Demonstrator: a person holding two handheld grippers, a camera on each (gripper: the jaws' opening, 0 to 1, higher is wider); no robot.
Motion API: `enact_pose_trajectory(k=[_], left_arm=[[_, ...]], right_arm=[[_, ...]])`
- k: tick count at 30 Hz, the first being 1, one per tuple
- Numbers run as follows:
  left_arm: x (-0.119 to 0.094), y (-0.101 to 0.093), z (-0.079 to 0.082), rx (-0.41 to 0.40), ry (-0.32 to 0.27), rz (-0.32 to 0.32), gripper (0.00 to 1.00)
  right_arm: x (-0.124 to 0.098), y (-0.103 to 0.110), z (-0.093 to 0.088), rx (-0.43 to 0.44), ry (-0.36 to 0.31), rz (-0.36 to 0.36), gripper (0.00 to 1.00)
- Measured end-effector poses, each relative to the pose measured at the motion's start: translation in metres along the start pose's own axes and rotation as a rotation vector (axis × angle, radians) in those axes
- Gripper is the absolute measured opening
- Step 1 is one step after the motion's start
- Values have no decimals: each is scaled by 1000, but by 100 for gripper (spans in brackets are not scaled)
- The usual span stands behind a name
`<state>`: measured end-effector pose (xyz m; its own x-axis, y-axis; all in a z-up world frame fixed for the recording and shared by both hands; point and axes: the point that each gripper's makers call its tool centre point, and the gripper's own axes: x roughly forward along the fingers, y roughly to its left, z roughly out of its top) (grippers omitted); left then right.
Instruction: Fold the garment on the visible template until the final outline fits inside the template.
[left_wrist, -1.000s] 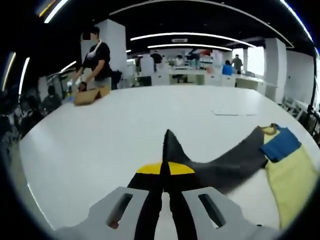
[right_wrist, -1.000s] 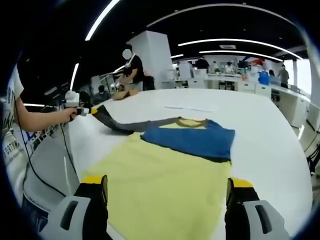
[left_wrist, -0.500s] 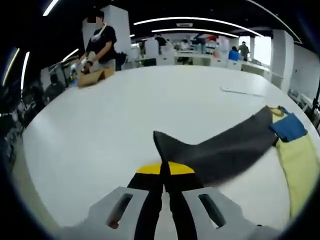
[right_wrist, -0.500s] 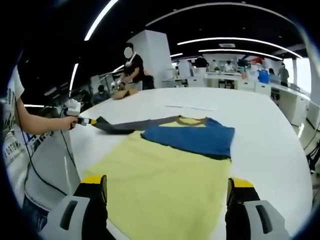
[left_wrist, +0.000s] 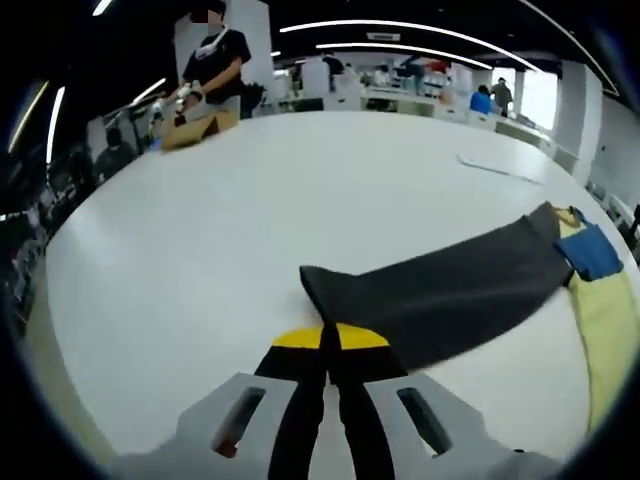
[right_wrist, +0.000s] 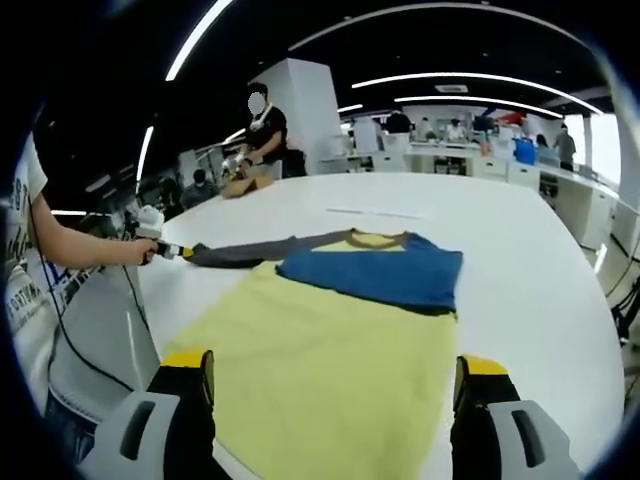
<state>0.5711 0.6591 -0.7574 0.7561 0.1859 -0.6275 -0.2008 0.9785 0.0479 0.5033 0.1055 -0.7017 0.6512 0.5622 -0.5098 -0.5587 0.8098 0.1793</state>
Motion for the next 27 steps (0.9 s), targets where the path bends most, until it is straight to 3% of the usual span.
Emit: enact_pose_trajectory(k=[3, 13, 21, 27], left_arm=[[-5, -1, -1, -39, -4, -4, 0], [-25, -7, 4, -53, -41, -11, 0], [-32, -12, -5, -92, -18, -13, 0], [-40, -20, -1, -91, -30, -21, 0]], right_arm=[[0, 0, 0, 1, 0, 0, 99], [0, 1, 1, -8, -3, 5, 99], [1, 3, 3, -17, -4, 16, 99], [-1, 4, 3, -19, -6, 19, 99]])
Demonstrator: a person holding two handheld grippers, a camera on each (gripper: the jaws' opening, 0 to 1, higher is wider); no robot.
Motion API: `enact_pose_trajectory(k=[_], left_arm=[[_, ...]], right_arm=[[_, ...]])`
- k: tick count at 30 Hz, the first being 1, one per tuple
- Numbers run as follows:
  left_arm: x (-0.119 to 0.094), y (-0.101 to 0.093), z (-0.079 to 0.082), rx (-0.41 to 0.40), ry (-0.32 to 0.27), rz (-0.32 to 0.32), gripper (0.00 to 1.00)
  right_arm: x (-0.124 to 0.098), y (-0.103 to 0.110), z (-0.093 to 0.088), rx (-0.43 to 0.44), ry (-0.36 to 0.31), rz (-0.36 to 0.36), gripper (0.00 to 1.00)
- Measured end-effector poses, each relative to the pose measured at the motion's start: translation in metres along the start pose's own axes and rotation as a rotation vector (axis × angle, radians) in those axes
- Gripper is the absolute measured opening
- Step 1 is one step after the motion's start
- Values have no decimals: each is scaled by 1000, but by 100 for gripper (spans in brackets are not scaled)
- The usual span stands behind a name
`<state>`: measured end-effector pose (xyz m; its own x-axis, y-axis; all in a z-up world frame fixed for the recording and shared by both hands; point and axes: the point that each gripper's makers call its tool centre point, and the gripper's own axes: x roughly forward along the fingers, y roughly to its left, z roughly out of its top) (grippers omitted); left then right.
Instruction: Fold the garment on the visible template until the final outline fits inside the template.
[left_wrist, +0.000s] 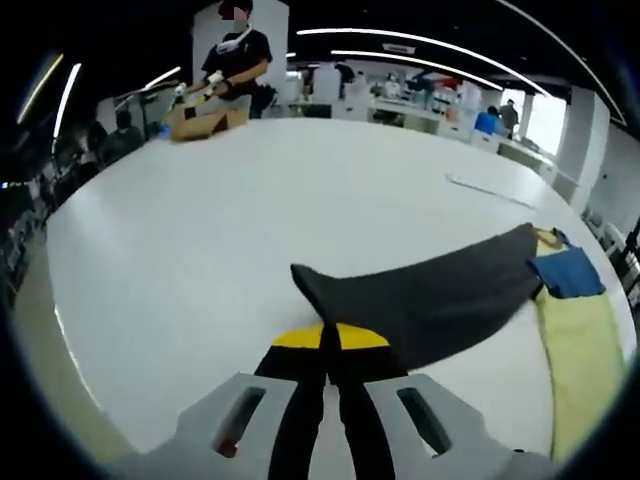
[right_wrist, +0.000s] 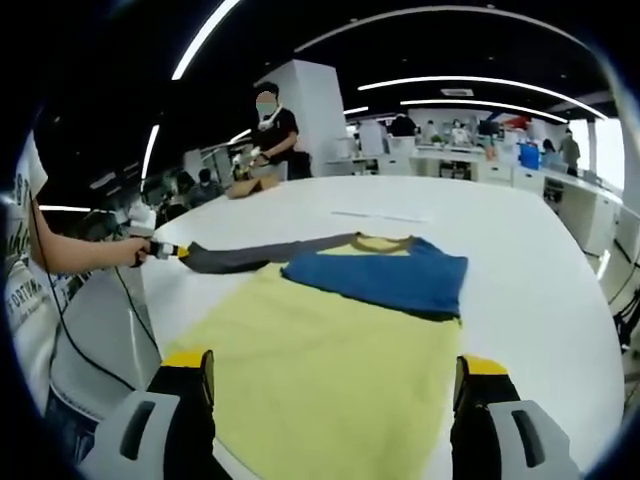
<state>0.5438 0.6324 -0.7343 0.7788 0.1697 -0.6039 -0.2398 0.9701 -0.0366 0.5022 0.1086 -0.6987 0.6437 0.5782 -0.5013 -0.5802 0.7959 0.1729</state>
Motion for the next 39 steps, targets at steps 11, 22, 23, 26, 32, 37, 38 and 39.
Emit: enact_pose_trajectory(k=[11, 22, 23, 26, 32, 37, 38, 39], left_arm=[[-13, -39, 36, 16, -91, -84, 0], [-20, -97, 72, 66, -162, -210, 0], [-20, -100, 73, 67, -162, -220, 0], [-19, -112, 76, 71, -162, -248, 0], [-15, -137, 81, 87, -163, -295, 0], [-13, -161, 87, 98, -171, -340, 0], [-13, -165, 89, 101, -175, -347, 0], [-13, -169, 89, 104, -177, -354, 0]], right_arm=[[0, 2, -1, -3, -2, 6, 99], [-1, 2, -2, -8, -2, 11, 99], [-1, 2, -2, -9, -2, 12, 99], [-2, 3, -2, -11, 1, 13, 99], [-2, 4, -3, -13, 2, 15, 99], [-2, 6, -3, -19, 4, 22, 99], [-2, 6, -3, -21, 5, 23, 99], [-2, 6, -3, -22, 4, 23, 99]])
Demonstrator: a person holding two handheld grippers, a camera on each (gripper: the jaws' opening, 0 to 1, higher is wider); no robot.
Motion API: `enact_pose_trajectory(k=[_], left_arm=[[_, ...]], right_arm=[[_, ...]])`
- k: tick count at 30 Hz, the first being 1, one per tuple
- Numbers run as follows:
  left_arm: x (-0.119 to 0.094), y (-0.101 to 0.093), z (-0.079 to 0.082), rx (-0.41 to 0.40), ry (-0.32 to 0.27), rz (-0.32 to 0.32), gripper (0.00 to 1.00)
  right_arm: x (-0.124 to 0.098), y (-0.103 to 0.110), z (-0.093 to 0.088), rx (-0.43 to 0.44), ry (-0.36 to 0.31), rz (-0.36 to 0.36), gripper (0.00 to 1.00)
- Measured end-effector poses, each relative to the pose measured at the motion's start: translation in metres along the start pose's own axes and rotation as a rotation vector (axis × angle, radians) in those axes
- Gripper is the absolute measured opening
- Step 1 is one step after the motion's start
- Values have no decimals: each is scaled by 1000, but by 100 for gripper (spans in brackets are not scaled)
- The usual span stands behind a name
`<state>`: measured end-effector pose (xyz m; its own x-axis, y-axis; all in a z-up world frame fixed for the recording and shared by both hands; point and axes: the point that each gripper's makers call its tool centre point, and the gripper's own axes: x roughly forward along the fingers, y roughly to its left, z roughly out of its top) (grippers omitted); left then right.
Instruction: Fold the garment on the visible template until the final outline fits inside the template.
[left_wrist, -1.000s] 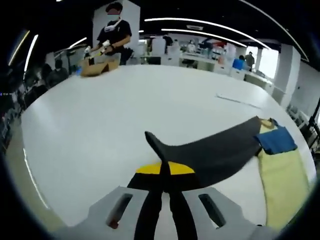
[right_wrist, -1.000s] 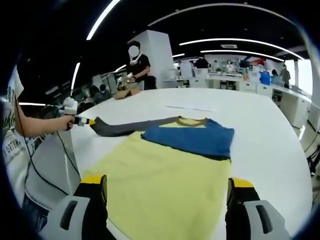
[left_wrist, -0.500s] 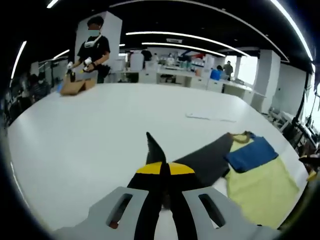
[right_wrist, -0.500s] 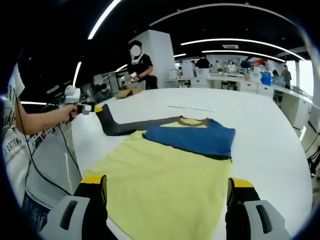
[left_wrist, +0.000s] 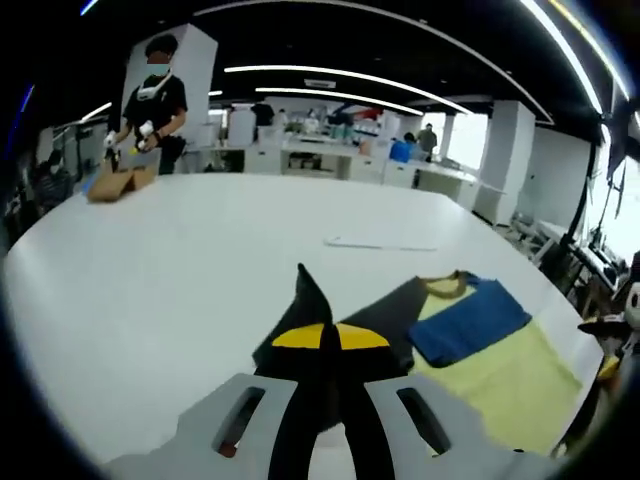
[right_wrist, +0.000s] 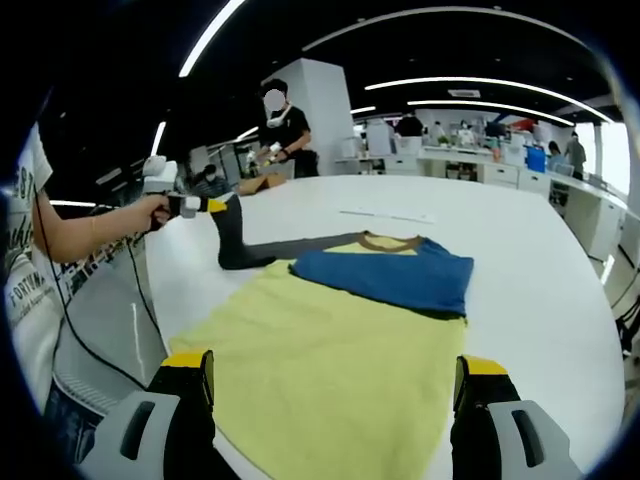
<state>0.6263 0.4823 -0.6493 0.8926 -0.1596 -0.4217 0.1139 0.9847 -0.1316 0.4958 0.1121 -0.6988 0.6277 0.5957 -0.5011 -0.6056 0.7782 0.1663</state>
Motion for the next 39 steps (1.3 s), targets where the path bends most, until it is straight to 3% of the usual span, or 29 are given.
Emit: enact_pose_trajectory(k=[13, 32, 39], left_arm=[[20, -50, 18, -37, -36, -103, 0], [39, -128, 48, -26, -90, -255, 0], [49, -155, 52, -21, -86, -297, 0]], right_arm=[[-1, 2, -2, -4, 10, 7, 99], [-2, 3, -4, -17, 25, 12, 99], [-2, 3, -7, -21, 34, 15, 99]])
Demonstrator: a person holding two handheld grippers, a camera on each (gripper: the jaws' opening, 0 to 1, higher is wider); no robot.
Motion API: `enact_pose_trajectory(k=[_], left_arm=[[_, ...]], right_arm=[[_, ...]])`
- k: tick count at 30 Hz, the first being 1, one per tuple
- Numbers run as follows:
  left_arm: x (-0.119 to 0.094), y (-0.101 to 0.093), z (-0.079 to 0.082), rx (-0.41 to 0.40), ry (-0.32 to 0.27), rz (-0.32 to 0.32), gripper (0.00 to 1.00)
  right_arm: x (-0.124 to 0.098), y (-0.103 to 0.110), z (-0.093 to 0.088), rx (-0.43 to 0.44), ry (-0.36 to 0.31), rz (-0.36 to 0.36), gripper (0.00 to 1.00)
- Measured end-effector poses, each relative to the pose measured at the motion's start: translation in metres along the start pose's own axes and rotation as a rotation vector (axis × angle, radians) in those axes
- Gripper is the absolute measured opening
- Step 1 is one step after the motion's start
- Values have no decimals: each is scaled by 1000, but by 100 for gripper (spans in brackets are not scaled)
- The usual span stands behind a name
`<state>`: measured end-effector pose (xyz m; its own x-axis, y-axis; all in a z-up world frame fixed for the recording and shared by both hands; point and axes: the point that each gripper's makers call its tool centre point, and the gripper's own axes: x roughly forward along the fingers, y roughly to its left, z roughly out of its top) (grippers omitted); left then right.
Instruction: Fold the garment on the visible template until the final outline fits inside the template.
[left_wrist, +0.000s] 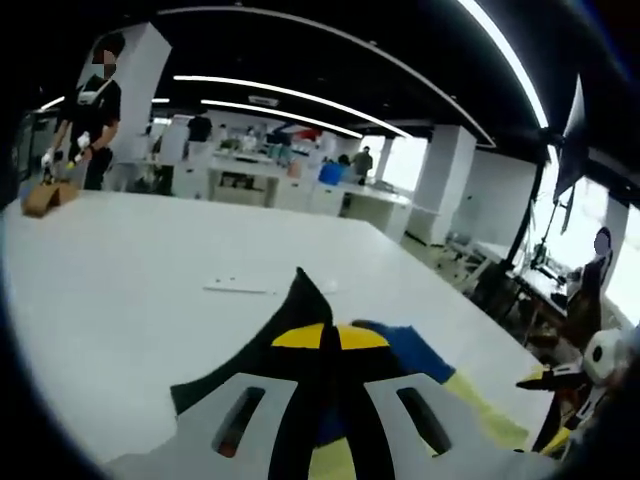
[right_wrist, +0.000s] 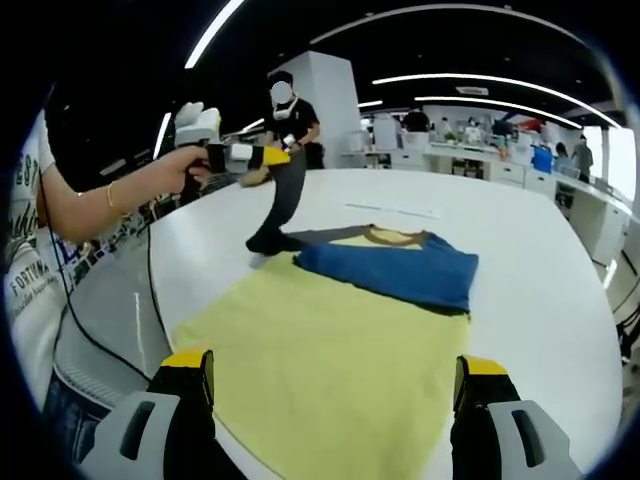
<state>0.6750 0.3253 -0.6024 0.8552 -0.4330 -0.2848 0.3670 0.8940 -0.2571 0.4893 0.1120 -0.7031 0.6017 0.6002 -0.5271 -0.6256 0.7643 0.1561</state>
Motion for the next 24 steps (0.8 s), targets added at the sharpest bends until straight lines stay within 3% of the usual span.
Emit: enact_pose_trajectory(k=[24], left_arm=[[58, -57, 4, -19, -10, -107, 0]], right_arm=[[-2, -11, -7, 20, 20, -21, 99]])
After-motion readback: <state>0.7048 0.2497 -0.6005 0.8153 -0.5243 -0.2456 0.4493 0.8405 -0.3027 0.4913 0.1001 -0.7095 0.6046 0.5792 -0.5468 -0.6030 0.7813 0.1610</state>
